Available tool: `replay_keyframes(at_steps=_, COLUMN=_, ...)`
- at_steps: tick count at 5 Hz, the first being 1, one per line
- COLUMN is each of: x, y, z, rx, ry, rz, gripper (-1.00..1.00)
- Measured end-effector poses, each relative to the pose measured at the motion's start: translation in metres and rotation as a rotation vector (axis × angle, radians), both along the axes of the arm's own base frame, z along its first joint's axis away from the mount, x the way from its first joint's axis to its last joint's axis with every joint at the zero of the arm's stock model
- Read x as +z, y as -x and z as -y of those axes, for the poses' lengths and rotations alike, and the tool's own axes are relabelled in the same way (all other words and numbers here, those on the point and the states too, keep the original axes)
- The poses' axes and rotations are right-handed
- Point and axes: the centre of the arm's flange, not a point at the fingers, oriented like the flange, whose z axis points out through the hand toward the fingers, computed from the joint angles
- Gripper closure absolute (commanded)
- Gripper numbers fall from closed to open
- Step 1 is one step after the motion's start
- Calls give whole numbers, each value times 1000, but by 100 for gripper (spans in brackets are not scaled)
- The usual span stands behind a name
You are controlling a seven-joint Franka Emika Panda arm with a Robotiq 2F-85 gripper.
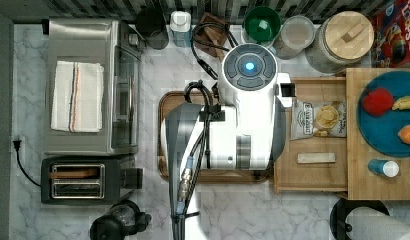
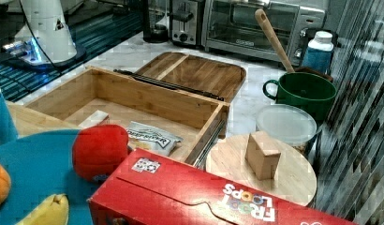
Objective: Close the drawer.
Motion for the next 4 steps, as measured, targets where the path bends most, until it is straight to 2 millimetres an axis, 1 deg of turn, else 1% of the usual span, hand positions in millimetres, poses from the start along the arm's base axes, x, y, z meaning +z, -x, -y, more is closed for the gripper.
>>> replay_keyframes(at_steps=1, x=-2, y=0, z=0, rx=0, ry=0, rz=3, gripper=100)
replay_keyframes(at_steps=2, x=-4, y=0, z=4, rx=-6, ry=0, rz=0, gripper=-100)
replay_keyframes(at_steps=3, x=-10, y=-1, z=9, rx=-11, ry=2, rz=15, gripper=-100)
replay_keyframes(at_steps=4, x=-21, y=3, z=8, rx=26, ry=26, rz=-5, gripper=-100)
